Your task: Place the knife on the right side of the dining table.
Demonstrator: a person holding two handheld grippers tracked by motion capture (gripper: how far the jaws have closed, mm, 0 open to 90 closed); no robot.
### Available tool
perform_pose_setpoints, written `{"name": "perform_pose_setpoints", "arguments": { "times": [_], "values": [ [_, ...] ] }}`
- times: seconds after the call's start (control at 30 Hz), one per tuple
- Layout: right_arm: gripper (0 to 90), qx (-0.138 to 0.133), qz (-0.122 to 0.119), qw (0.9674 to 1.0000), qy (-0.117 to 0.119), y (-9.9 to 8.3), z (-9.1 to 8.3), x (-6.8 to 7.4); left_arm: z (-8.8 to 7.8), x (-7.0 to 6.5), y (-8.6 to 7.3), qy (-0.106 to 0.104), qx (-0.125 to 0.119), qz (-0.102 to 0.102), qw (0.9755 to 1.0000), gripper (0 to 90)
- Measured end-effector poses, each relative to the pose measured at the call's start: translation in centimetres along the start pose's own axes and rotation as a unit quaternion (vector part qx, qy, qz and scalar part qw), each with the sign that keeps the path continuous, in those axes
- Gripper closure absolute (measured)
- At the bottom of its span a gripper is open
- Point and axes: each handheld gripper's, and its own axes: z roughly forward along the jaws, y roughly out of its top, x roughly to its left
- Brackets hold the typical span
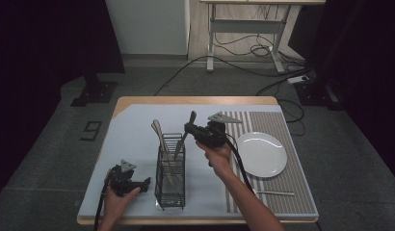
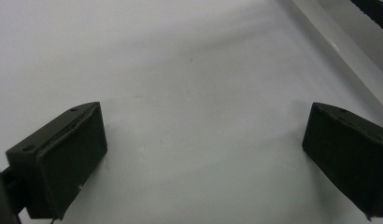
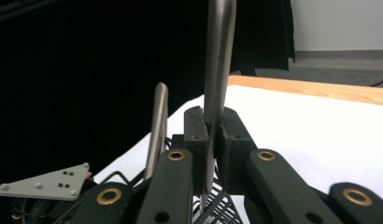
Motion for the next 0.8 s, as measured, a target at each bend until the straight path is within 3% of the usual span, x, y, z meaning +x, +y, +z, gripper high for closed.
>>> {"name": "perform_pose_setpoints", "arguments": {
  "times": [0.2, 0.5, 0.6, 0.8],
  "values": [
    [83.7, -0.023, -0.022, 0.9995, 0.01, 0.8, -1.7, 0.7, 0.0, 0.0, 0.0, 0.0, -0.001, 0.0, 1.0, 0.0],
    [83.8, -0.055, -0.026, 0.9978, 0.027, 2.4, -4.8, 1.7, 0.0, 0.0, 0.0, 0.0, -0.001, 0.0, 1.0, 0.0],
    [83.8, -0.065, -0.051, 0.9962, 0.026, 3.2, -6.3, 2.7, 0.0, 0.0, 0.0, 0.0, 0.0, 0.001, 1.0, 0.0],
    [83.8, -0.078, -0.044, 0.9955, 0.031, 3.7, -7.4, 2.6, 0.0, 0.0, 0.0, 0.0, 0.0, 0.001, 1.0, 0.0]
  ]
}}
